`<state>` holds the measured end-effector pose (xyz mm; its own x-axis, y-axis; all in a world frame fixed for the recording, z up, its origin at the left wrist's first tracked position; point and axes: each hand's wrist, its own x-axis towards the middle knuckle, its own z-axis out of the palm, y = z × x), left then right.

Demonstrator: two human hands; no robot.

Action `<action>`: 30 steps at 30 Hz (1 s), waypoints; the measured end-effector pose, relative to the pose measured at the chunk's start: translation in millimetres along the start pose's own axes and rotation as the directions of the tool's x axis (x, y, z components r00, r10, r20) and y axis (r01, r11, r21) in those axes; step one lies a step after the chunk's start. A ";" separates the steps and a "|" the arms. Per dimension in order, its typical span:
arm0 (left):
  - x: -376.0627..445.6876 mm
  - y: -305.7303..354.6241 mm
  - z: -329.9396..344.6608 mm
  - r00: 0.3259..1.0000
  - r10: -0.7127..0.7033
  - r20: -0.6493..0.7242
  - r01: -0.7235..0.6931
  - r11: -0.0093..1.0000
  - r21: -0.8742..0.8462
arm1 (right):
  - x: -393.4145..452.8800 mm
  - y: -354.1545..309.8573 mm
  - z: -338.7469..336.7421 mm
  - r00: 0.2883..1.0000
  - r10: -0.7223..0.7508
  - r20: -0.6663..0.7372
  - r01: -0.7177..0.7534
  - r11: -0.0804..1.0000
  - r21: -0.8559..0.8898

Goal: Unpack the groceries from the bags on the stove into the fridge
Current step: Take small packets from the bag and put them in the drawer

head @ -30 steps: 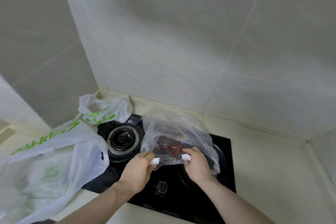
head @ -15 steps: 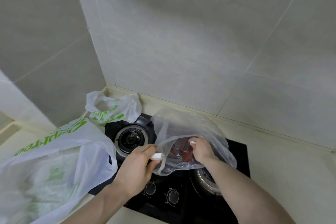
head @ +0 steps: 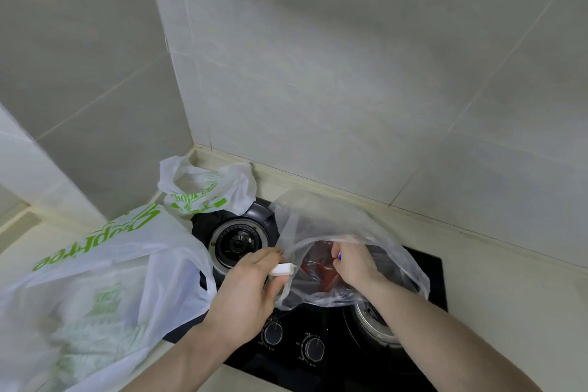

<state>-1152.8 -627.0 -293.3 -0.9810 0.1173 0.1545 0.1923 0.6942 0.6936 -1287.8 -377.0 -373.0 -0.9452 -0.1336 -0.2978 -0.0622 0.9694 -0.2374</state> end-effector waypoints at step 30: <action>-119.6 38.7 -11.0 0.953 -0.240 -0.185 0.218 0.967 -0.131 | -206.6 -46.7 -55.6 0.983 -0.171 0.074 0.071 0.712 0.699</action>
<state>-1027.7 -621.9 -277.2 -0.9762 -0.1862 0.1112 -0.0246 0.6043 0.7964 -1107.4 -383.3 -248.9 -0.8944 -0.3121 -0.3203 0.1121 0.5369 -0.8362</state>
